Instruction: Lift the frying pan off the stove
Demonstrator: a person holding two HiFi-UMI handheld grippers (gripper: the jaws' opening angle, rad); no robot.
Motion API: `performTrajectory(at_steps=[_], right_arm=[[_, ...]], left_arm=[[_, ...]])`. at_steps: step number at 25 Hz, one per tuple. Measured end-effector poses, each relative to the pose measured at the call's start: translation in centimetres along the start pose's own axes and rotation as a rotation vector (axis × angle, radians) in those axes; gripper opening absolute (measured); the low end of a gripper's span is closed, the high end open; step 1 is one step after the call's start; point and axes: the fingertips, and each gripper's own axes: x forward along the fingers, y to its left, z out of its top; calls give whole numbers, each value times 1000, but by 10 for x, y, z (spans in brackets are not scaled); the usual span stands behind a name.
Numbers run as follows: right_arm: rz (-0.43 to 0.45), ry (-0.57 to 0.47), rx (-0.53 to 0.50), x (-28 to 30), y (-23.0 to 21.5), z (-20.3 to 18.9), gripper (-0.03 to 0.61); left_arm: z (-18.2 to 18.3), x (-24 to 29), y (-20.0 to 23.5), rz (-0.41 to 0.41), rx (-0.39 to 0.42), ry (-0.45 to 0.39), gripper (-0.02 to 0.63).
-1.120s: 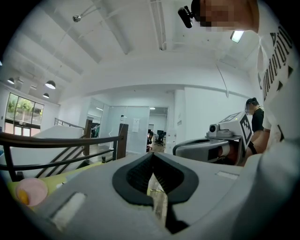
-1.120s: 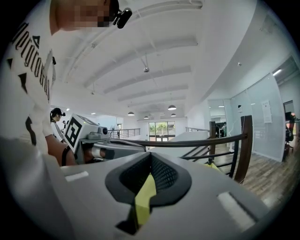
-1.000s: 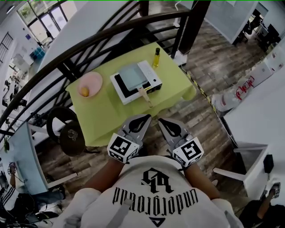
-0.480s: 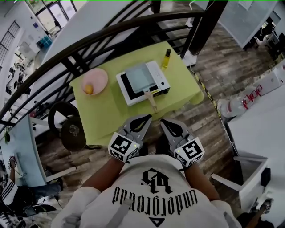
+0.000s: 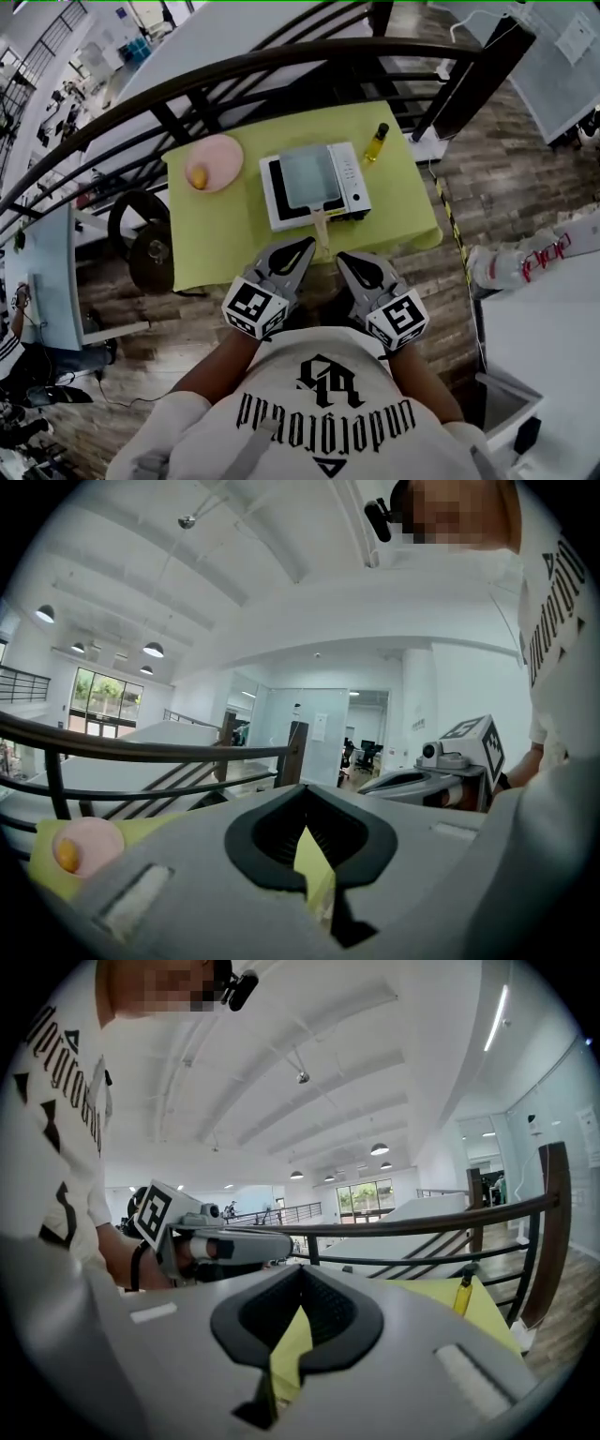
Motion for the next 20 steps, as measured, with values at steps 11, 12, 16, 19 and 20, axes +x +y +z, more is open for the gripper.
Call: performTrajectory(at_steps=[11, 12, 16, 19, 20], right_arm=[[256, 97, -5, 10, -55, -29, 2], [269, 109, 5, 12, -58, -34, 2], [311, 143, 40, 24, -71, -48, 2], [351, 194, 67, 34, -74, -64, 3], [362, 211, 80, 36, -75, -70, 3]], left_arm=[[-26, 57, 12, 211, -6, 52, 8], [-32, 59, 14, 223, -14, 66, 8], [-53, 66, 27, 261, -43, 108, 8], [-70, 73, 34, 240, -109, 130, 9], [-76, 76, 36, 227, -138, 132, 9]])
